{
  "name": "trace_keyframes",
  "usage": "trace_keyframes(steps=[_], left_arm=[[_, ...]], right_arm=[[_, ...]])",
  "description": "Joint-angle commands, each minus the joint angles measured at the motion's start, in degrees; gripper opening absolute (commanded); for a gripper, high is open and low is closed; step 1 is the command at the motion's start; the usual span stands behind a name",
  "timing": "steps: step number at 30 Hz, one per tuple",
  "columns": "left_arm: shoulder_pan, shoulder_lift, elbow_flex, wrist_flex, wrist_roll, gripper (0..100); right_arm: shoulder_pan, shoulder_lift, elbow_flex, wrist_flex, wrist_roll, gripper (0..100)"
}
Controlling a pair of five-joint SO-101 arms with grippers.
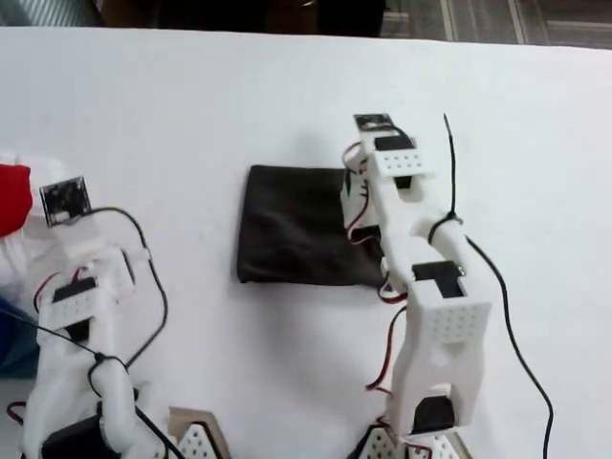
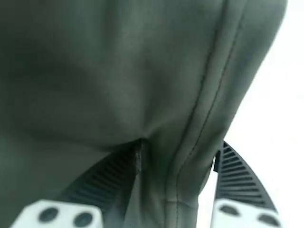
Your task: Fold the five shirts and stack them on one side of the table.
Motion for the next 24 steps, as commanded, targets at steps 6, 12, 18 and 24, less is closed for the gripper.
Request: trace_keyframes(steps=[6, 12, 18, 24], left_arm=[[-0.62, -1.76, 0.84, -0.88, -0.18, 3], [-0.53, -2.2, 3.38, -1.32, -0.26, 3], [-0.53, -2.2, 3.65, -1.32, -0.53, 3], [-0.53, -2.2, 3.65, -1.41, -0.53, 3]], right_arm=[[-3.12, 2.68, 0.0, -0.48, 3.34, 1.8], [1.01, 2.33, -2.64, -0.4, 4.48, 1.9], [12.35, 2.86, -14.42, -0.4, 13.89, 1.9], [20.88, 2.86, -22.68, -0.4, 19.87, 1.9]])
